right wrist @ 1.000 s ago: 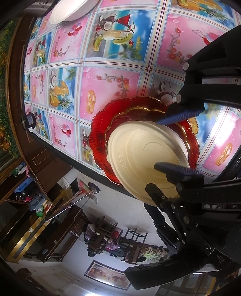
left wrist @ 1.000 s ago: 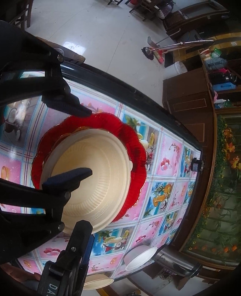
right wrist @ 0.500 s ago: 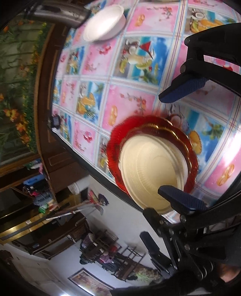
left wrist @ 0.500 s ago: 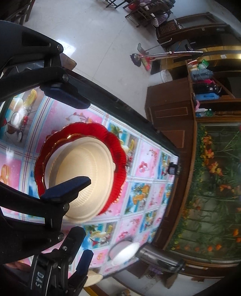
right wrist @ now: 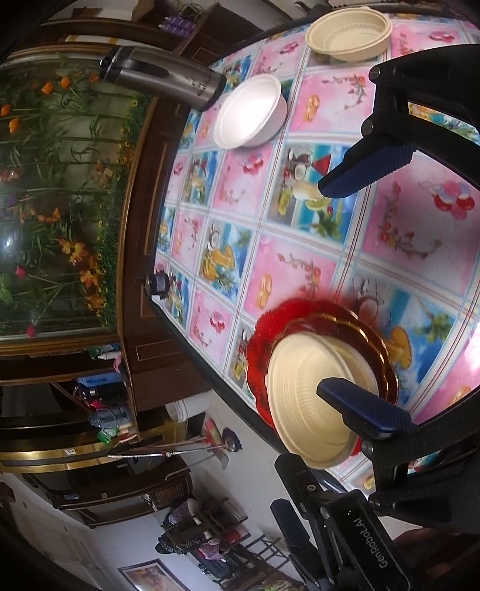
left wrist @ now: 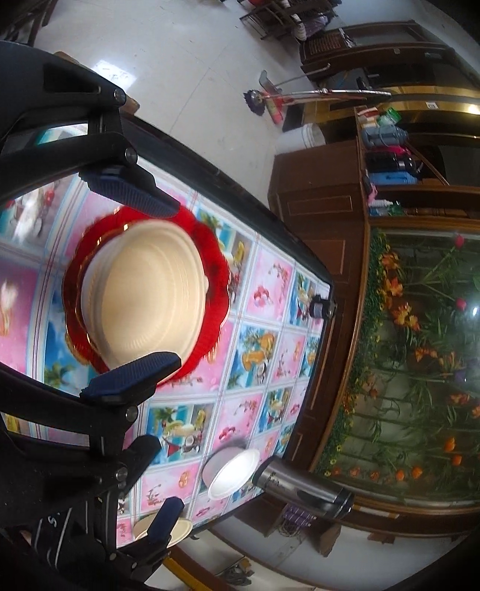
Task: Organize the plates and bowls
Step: 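Move the left gripper over to the white foam bowl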
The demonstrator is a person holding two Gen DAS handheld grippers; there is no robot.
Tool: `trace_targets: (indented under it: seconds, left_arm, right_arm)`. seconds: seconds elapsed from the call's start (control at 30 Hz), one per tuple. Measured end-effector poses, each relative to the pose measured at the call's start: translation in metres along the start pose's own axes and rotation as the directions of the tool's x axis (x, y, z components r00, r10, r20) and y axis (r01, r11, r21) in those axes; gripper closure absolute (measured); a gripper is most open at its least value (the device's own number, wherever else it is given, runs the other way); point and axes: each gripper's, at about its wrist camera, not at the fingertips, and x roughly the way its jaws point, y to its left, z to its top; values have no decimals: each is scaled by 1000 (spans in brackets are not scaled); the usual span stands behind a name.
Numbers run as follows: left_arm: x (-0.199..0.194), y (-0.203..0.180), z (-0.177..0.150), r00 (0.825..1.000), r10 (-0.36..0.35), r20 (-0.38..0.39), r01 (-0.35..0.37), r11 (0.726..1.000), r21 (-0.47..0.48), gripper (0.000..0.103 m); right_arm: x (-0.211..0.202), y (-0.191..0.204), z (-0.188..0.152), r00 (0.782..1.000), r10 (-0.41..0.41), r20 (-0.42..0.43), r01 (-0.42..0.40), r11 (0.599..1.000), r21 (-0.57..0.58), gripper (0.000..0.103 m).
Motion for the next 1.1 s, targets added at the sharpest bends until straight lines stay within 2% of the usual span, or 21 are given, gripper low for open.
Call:
trace_targets:
  seconds: [0.27,0.8,1.1]
  left_arm:
    - [1,-25,-3,1000,-20,9,20,999,39,28]
    - [21,-80,-10,997,-74,-34,77,993,90,28]
    - [46,-116,-8,991,-111,-76,118,989,92,28]
  right_arm:
    - [-3,-24,-7,1000,-30,7,30,999,39,4]
    - [-2,-83,-26,995,-97,-20,98,988,118,4]
    - [10,-136,-38,998,-15,-67,32,967,254,4]
